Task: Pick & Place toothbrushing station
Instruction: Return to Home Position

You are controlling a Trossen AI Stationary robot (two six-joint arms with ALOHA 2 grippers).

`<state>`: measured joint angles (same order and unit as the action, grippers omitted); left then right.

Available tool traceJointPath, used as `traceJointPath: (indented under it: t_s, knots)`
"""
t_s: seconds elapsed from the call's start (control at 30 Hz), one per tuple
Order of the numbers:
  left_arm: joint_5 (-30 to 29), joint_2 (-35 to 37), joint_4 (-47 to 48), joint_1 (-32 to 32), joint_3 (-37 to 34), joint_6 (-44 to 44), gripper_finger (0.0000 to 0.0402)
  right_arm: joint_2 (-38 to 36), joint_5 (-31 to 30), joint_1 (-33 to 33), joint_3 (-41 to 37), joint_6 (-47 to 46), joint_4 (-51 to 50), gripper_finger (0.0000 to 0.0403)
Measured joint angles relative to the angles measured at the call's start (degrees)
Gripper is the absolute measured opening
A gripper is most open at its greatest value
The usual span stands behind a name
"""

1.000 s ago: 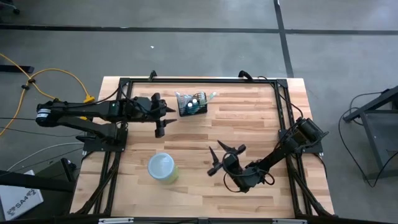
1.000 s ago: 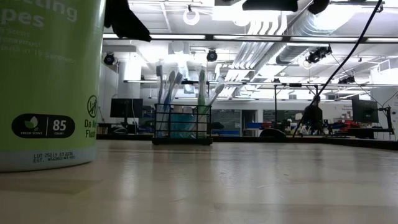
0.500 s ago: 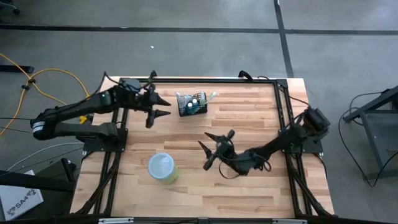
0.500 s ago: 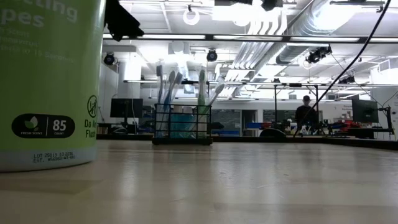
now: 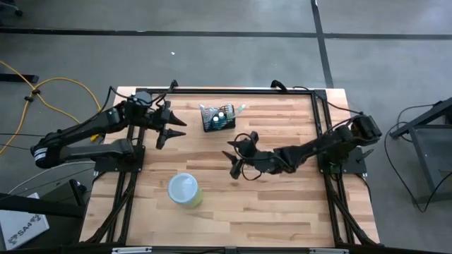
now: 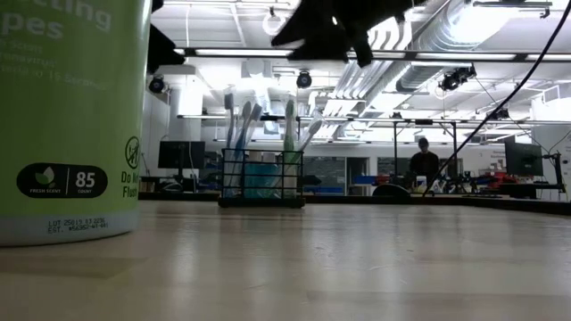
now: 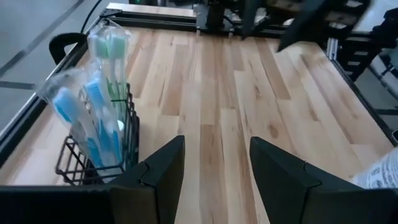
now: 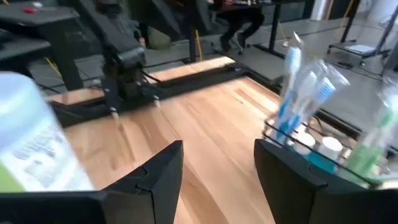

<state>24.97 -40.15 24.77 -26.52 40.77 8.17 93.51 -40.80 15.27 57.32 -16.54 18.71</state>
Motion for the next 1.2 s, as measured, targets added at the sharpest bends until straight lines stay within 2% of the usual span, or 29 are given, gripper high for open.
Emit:
traceJointPath:
  t_s: [0.2,0.37,0.53,0.63,0.73,0.93,1.2]
  knots:
    - [0.74,6.48,-1.83,0.00,-5.38,-2.15,0.0175,-4.62,3.54,-1.92,-7.65,-4.31,2.38,0.0190]
    - [0.84,11.30,-2.27,0.16,-7.77,-4.37,0.0175,-10.49,5.92,-2.12,-16.00,-4.32,10.00,0.0190]
    - [0.38,14.67,-2.20,0.57,-9.64,-6.63,0.0175,-14.52,12.84,-2.71,-24.42,-2.51,18.47,0.0190]
    - [-1.19,15.64,-2.06,0.57,-10.37,-8.07,0.0175,-15.69,17.85,-3.74,-28.53,-1.44,24.72,0.0190]
    - [-1.47,15.67,-2.08,0.61,-10.66,-8.51,0.0175,-15.69,18.90,-5.62,-32.34,-1.37,29.43,0.0190]
    - [-1.46,15.48,-2.01,1.03,-10.68,-9.14,0.0175,-15.69,23.34,-11.78,-38.03,-5.88,30.51,0.0190]
    - [-1.46,15.48,-2.05,2.03,-10.68,-9.68,0.0175,-15.67,32.49,-19.58,-44.67,-6.27,39.70,0.0190]
